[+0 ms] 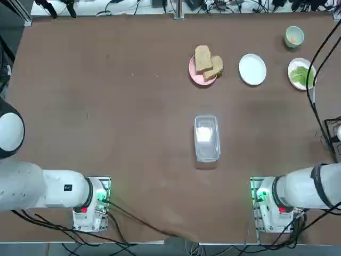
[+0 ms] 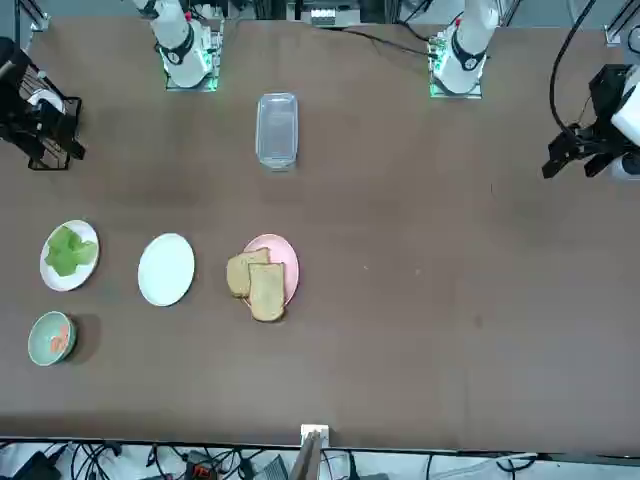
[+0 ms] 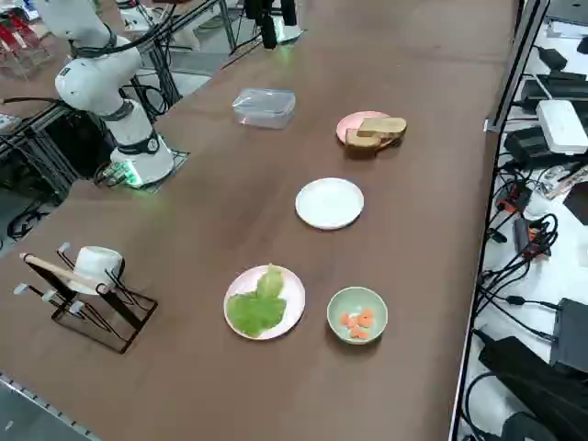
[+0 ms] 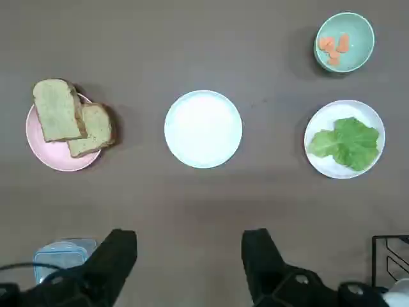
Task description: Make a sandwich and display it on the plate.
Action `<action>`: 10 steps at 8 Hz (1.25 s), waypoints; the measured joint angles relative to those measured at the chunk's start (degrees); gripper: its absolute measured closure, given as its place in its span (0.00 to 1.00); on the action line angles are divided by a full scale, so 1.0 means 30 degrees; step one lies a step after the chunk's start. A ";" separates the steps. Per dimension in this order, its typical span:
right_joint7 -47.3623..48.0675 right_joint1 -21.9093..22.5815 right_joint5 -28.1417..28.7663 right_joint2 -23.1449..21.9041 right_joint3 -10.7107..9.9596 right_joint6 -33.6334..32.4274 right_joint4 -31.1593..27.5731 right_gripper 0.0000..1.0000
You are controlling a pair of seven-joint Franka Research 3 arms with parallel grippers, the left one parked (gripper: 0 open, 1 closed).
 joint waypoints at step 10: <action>-0.0100 0.4013 0.0576 0.6662 0.0315 0.6251 0.1464 0.00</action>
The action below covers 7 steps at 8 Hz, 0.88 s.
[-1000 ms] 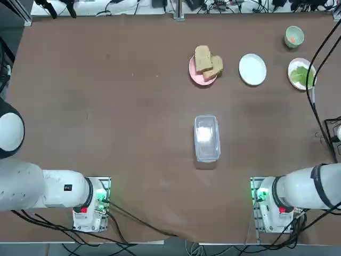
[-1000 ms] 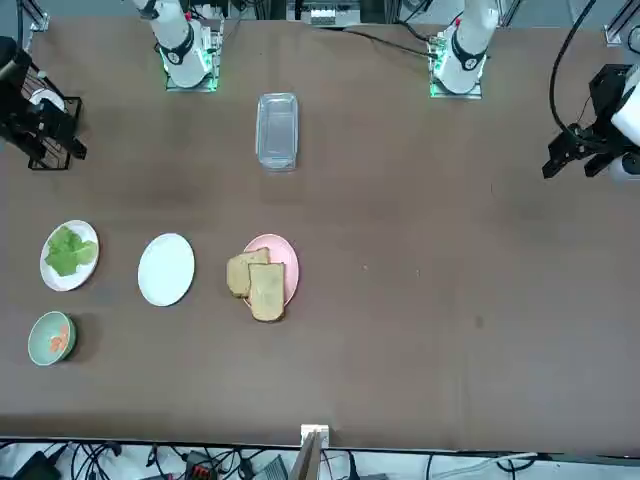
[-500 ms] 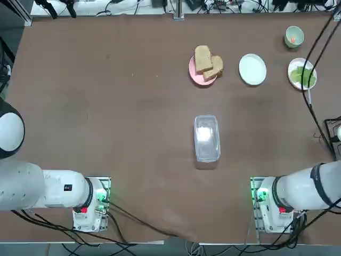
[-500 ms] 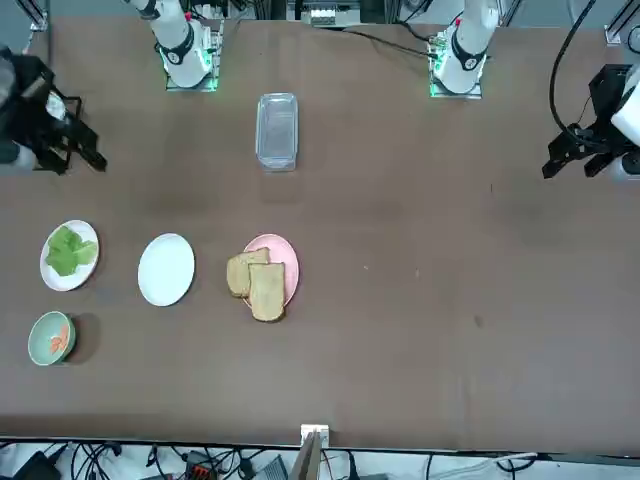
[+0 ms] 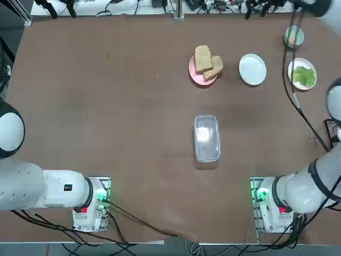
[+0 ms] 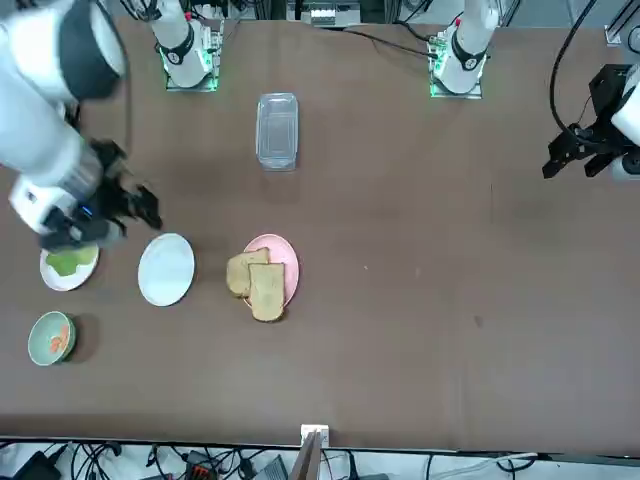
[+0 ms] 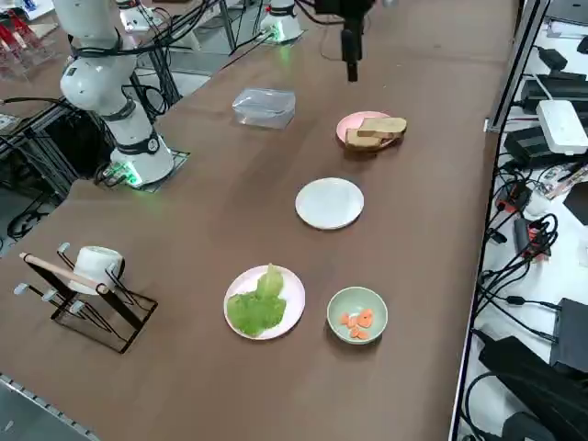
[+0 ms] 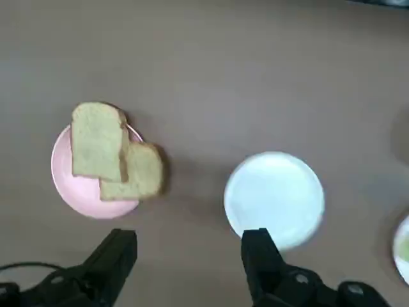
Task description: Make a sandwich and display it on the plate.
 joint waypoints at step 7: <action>-0.3125 0.0496 0.4157 0.6658 -0.0213 0.0457 0.5662 0.00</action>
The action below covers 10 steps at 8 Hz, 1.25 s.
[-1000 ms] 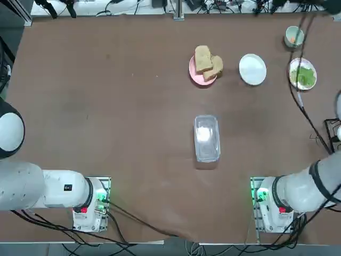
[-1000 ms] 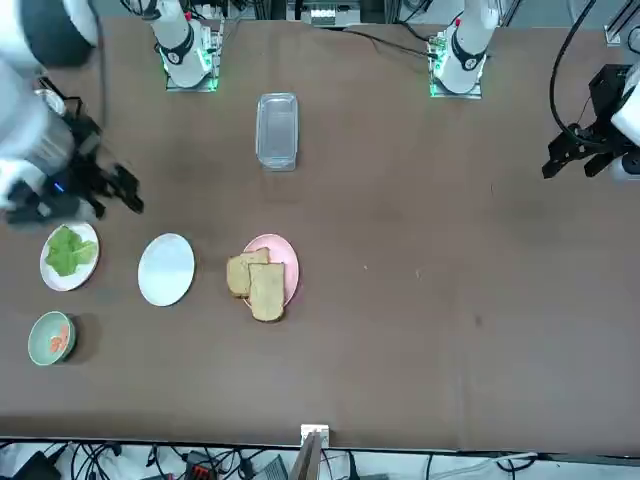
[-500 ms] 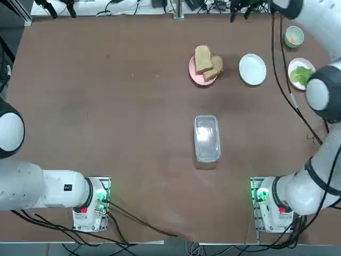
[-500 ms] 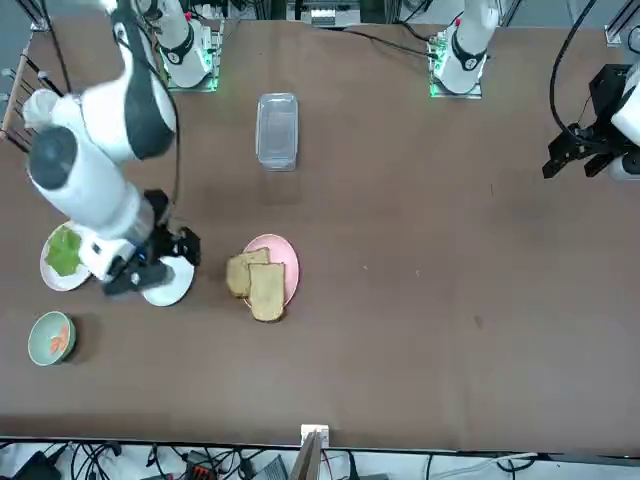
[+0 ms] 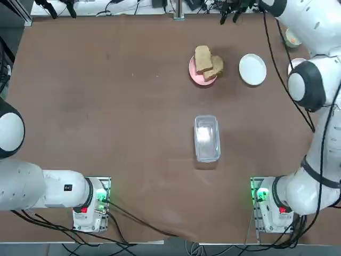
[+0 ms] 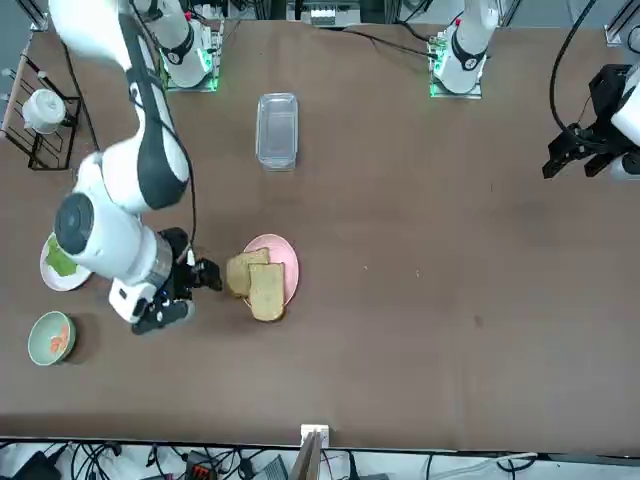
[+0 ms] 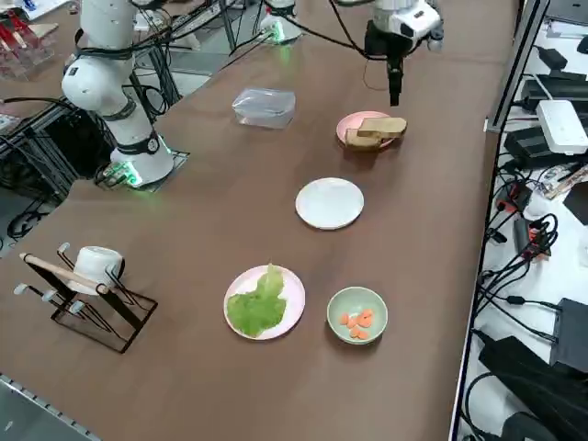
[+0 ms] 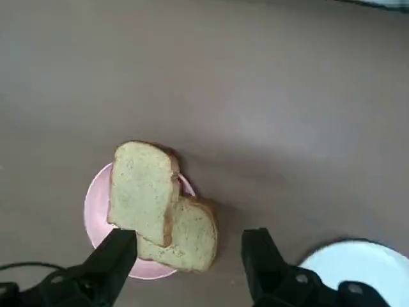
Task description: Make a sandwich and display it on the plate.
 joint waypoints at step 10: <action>-0.5787 -0.0104 0.3017 0.3565 0.0341 0.0198 0.1241 0.00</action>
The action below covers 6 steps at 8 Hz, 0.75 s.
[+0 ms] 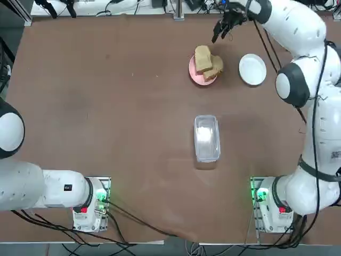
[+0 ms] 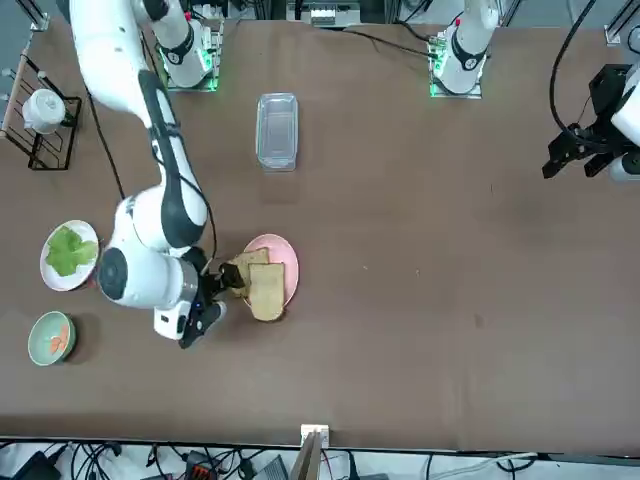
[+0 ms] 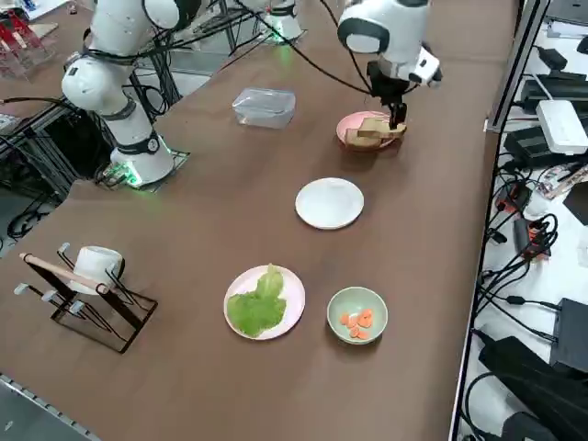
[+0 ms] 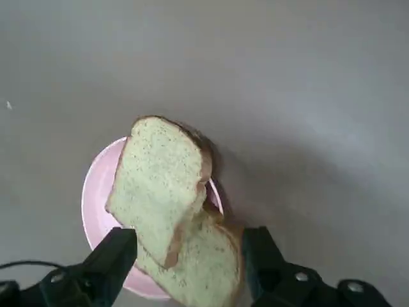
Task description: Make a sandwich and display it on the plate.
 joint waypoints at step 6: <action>-0.1548 -0.0427 0.1286 0.3922 0.1273 0.1754 0.3219 0.14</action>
